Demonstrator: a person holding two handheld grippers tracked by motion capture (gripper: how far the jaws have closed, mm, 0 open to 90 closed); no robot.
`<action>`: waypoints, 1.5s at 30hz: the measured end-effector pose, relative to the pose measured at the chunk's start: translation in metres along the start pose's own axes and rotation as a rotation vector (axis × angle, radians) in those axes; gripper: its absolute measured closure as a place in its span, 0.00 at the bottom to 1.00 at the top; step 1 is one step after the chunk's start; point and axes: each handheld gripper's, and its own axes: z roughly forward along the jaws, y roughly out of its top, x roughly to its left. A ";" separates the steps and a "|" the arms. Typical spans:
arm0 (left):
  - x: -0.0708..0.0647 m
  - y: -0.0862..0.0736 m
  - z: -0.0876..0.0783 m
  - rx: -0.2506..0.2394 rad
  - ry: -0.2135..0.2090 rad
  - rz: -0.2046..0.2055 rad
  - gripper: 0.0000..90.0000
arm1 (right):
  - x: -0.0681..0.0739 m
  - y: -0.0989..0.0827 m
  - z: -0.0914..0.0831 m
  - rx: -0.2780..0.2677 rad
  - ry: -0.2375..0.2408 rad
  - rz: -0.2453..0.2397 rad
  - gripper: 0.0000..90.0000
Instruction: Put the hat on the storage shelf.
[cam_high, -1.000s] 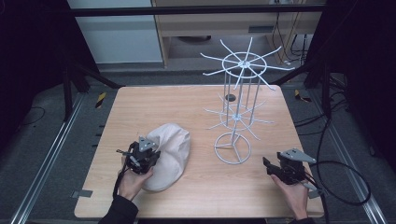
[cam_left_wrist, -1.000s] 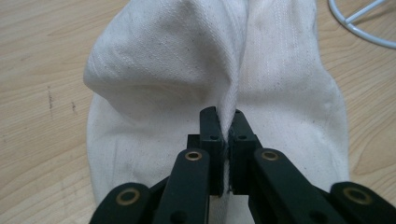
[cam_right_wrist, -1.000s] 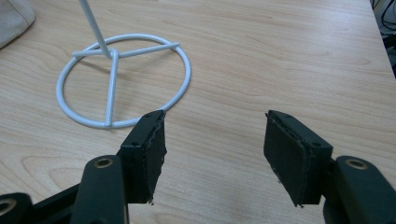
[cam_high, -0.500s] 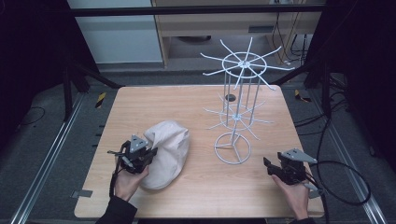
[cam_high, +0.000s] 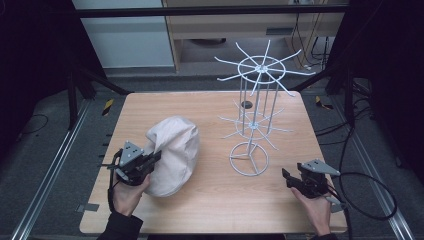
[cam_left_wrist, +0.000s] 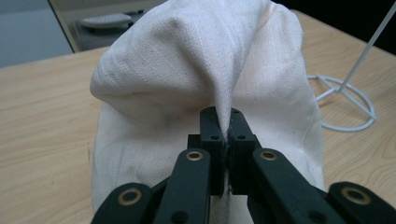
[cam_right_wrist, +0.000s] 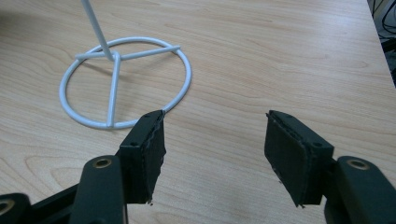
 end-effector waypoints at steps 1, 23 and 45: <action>0.000 0.003 -0.007 -0.029 -0.006 -0.003 0.98 | 0.000 0.000 0.000 0.000 -0.001 0.002 0.42; 0.003 0.031 -0.059 -0.297 -0.065 -0.013 0.98 | 0.000 0.000 -0.001 -0.011 0.000 0.008 0.42; 0.005 0.064 -0.052 -0.494 -0.149 -0.041 0.98 | 0.000 -0.001 -0.001 -0.012 -0.002 0.006 0.42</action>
